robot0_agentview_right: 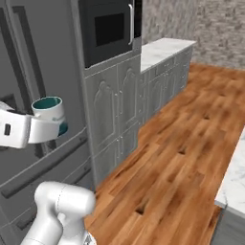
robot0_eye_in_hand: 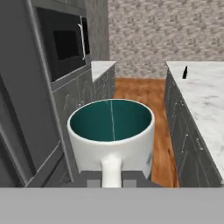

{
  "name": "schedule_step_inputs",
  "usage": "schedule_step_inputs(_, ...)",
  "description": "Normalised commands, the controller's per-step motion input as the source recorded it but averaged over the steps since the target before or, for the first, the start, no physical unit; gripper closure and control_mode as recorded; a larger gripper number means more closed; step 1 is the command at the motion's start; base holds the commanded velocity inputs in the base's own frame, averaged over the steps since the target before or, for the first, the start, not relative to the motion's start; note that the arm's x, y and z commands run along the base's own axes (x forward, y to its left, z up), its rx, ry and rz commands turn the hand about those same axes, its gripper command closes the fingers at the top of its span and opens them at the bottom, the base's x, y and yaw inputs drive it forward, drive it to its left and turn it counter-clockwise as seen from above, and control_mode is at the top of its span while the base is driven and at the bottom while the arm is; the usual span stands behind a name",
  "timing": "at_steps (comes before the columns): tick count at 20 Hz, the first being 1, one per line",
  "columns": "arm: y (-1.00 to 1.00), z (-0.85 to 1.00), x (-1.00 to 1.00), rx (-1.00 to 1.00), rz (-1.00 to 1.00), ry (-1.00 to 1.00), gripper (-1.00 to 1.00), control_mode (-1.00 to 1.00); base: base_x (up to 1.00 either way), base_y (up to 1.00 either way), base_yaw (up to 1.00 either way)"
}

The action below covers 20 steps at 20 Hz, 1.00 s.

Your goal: Open the cabinet directly in front. Then move the beer and the mug to the dining counter with the jar on it.

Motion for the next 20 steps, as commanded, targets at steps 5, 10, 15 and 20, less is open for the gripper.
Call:
schedule_step_inputs(5, 0.0, 0.0, 0.0, 0.0, 0.0, 0.0, 1.0, 1.0, 1.0, 0.08, -0.09)
schedule_step_inputs(10, 0.0, 0.0, 0.0, 0.0, 0.0, 0.0, 1.0, 1.0, 1.0, -0.36, -0.13)
schedule_step_inputs(15, 0.0, 0.0, 0.0, 0.0, 0.0, 0.0, 1.0, 1.0, 1.0, -0.02, -0.1)
schedule_step_inputs(20, 0.0, 0.0, 0.0, 0.0, 0.0, 0.0, 1.0, 1.0, 1.0, 0.0, -0.11)
